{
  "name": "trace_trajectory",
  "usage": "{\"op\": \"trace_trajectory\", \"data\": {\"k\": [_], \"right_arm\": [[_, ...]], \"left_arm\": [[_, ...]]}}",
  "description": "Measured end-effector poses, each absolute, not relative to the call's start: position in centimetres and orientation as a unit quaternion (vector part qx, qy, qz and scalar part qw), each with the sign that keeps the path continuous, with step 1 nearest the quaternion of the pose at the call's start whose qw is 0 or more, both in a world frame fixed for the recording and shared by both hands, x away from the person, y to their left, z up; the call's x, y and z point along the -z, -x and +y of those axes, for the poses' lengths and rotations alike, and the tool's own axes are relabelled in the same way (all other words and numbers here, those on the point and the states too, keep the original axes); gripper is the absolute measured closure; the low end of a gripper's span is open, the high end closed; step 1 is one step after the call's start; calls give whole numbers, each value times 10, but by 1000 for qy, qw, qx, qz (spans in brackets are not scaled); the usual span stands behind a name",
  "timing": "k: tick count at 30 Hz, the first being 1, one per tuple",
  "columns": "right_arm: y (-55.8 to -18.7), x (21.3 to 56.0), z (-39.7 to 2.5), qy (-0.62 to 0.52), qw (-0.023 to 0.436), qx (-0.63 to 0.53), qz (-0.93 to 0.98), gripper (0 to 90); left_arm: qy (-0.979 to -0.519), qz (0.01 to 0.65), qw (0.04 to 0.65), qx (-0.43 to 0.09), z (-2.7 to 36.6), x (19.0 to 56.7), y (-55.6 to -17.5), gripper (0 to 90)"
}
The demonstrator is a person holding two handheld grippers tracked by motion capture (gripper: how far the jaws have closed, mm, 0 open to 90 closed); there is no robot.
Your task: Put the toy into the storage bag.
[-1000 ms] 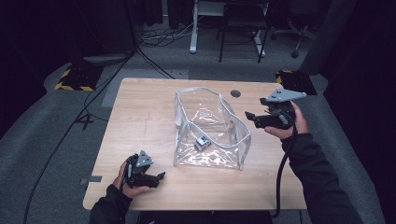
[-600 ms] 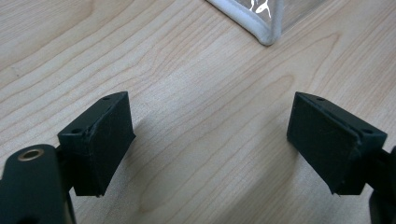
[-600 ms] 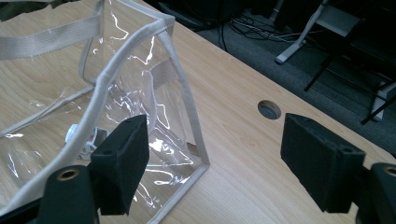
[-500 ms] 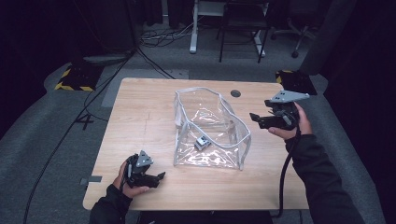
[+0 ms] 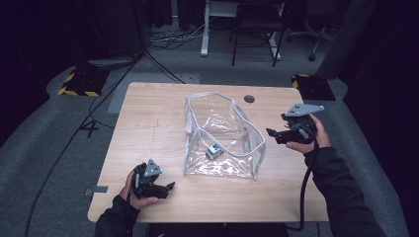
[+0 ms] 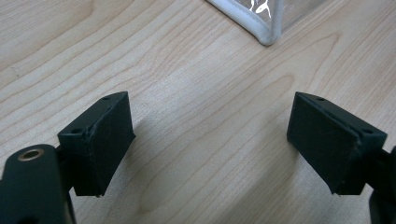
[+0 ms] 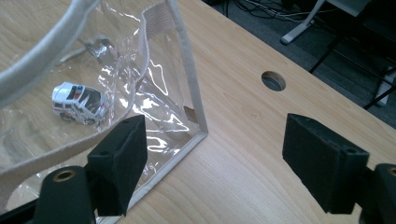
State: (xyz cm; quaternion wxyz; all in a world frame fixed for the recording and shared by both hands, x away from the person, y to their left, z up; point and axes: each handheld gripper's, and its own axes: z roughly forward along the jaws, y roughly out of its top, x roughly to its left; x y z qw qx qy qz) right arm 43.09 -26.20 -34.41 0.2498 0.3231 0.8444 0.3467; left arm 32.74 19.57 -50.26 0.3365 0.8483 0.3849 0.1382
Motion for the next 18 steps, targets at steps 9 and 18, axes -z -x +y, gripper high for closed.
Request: {"op": "trace_trajectory", "data": {"k": [9, 18], "right_arm": [[-426, 354, -264, -318, 249, -346, 847, 225], [-423, 363, -267, -319, 247, -339, 850, 226]], "left_arm": [[-848, 385, 337, -138, 196, 503, -327, 148], [-848, 385, 336, -138, 196, 503, -327, 148]]}}
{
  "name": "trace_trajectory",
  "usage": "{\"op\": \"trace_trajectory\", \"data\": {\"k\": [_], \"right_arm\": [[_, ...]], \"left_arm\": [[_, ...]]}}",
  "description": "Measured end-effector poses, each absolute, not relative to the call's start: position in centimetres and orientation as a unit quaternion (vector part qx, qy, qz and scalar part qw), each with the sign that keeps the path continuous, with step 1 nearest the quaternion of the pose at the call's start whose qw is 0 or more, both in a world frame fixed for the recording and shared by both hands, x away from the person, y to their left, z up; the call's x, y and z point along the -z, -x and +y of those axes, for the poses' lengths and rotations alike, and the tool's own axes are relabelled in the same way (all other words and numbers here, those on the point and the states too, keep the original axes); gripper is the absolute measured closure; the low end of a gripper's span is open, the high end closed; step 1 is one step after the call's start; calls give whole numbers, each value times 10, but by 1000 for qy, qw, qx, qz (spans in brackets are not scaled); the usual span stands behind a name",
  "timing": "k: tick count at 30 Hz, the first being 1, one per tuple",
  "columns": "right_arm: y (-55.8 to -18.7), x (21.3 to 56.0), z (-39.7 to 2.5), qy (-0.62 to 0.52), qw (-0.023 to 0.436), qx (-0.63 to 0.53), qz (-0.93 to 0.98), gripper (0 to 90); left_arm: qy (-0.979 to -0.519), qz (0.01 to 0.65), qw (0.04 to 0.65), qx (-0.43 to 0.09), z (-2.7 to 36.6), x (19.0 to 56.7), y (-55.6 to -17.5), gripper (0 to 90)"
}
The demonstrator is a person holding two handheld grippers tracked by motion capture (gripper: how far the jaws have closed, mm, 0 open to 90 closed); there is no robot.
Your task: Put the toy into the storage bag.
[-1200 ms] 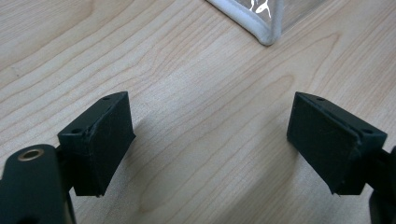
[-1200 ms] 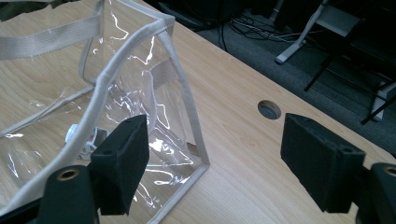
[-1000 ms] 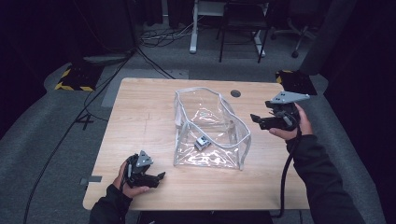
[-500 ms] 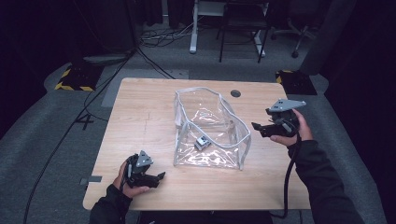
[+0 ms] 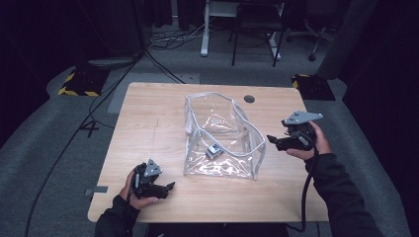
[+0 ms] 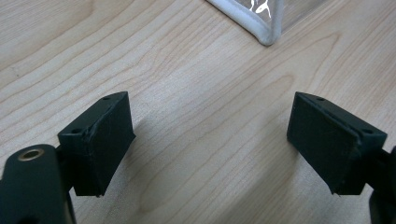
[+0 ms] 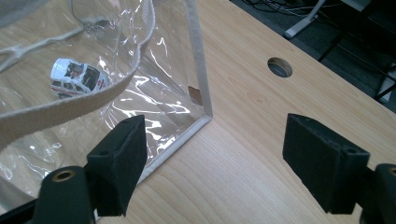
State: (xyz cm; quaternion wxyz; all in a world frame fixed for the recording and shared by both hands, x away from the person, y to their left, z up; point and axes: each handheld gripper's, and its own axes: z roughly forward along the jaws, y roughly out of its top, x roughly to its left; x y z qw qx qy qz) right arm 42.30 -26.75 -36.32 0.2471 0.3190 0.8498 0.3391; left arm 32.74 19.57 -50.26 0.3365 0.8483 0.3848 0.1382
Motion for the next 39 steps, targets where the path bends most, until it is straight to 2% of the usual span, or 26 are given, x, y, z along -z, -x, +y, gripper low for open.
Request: {"op": "trace_trajectory", "data": {"k": [39], "right_arm": [[-397, 410, -291, -326, 237, -324, 856, 230]], "left_arm": [[-848, 385, 336, -138, 196, 503, -327, 148]]}}
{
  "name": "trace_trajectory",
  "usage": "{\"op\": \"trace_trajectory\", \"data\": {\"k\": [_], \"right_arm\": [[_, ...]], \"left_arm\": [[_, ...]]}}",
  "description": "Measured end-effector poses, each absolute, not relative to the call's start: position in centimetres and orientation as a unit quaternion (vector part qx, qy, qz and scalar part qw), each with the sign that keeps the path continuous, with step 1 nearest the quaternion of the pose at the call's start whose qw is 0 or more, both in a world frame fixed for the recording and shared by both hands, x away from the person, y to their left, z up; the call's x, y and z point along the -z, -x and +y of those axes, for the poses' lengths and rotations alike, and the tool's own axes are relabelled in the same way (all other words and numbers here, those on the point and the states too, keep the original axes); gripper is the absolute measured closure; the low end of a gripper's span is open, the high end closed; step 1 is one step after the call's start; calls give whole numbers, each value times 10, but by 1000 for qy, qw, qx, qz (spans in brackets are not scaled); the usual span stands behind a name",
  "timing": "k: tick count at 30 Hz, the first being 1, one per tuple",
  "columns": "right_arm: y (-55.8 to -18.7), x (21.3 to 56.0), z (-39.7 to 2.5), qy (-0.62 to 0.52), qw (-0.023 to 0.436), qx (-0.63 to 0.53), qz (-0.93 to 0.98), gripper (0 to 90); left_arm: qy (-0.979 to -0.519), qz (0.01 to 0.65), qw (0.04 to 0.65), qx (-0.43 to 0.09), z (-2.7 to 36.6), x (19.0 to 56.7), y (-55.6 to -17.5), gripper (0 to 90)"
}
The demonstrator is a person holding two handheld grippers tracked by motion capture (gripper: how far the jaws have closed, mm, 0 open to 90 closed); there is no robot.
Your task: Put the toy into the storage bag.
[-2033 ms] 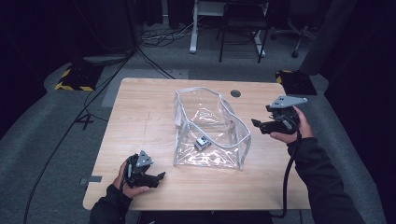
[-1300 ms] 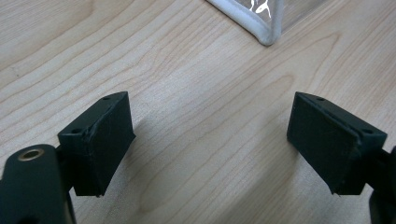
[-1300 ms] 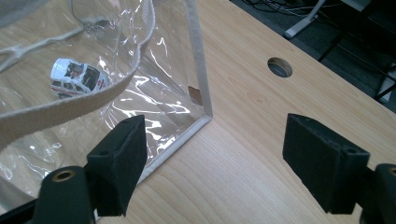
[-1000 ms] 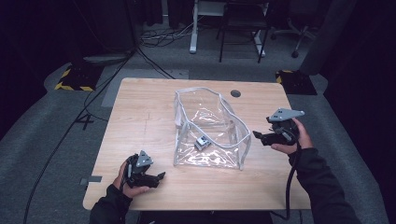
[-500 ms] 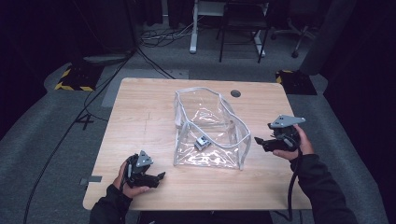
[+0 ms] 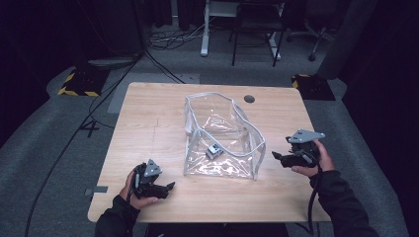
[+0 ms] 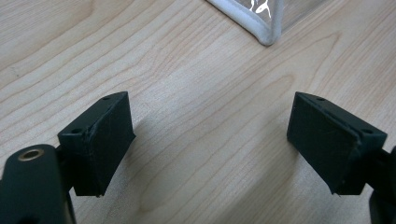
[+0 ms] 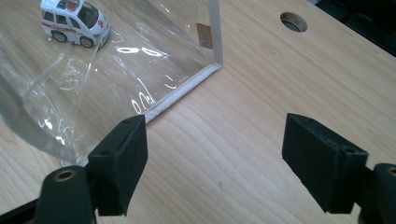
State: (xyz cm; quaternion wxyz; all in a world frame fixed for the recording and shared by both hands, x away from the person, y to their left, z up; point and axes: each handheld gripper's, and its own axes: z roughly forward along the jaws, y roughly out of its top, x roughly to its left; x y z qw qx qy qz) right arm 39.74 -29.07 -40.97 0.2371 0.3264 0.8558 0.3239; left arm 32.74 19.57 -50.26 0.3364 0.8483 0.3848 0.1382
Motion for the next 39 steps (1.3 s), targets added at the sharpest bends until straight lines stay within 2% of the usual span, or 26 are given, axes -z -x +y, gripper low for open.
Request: {"op": "trace_trajectory", "data": {"k": [39], "right_arm": [[-372, 456, -319, -343, 221, -313, 858, 236]], "left_arm": [[-848, 385, 336, -138, 196, 503, -327, 148]]}}
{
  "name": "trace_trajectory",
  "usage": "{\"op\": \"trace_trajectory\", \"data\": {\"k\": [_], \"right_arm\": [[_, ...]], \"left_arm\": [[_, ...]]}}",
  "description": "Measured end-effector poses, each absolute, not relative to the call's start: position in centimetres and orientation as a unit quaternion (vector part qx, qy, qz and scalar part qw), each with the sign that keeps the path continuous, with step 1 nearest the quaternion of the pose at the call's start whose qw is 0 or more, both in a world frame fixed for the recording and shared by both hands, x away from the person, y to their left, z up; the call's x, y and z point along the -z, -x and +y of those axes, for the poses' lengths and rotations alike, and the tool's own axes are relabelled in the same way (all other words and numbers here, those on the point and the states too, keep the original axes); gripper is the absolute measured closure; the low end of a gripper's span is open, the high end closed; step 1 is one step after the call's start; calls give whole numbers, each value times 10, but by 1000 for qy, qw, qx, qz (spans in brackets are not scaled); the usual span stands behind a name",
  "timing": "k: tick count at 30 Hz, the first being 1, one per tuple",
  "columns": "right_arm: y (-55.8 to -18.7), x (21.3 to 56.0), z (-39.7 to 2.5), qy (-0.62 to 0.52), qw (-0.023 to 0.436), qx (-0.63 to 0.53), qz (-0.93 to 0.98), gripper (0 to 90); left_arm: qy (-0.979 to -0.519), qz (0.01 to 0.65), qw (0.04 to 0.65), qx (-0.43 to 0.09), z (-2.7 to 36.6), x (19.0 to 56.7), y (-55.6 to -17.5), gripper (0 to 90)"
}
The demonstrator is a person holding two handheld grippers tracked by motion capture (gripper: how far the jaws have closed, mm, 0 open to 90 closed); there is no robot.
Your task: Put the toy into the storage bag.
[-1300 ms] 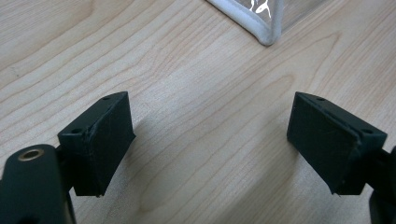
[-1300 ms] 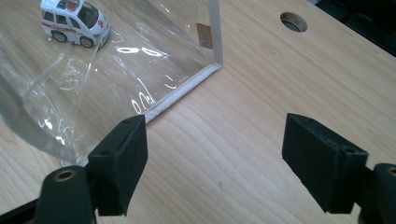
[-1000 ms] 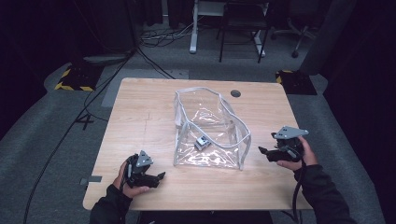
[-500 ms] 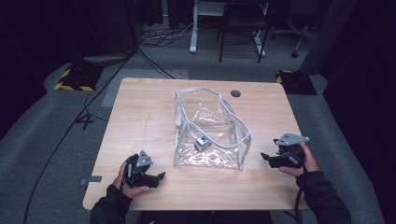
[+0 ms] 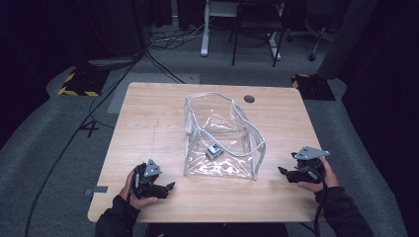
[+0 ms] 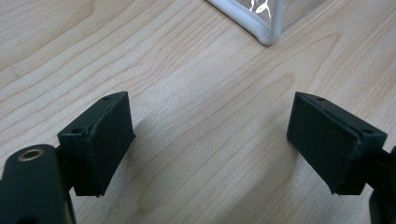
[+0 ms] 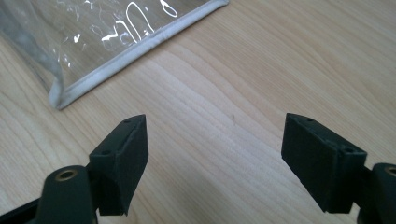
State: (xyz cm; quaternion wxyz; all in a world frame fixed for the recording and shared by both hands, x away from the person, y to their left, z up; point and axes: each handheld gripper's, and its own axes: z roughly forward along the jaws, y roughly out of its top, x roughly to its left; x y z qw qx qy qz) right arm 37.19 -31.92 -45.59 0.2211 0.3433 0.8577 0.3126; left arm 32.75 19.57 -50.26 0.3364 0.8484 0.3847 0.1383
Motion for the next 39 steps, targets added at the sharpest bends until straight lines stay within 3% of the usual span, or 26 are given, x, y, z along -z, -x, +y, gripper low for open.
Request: {"op": "trace_trajectory", "data": {"k": [39], "right_arm": [[-332, 499, -382, -417, 179, -341, 824, 174]], "left_arm": [[-848, 386, 336, -138, 196, 503, -327, 147]]}}
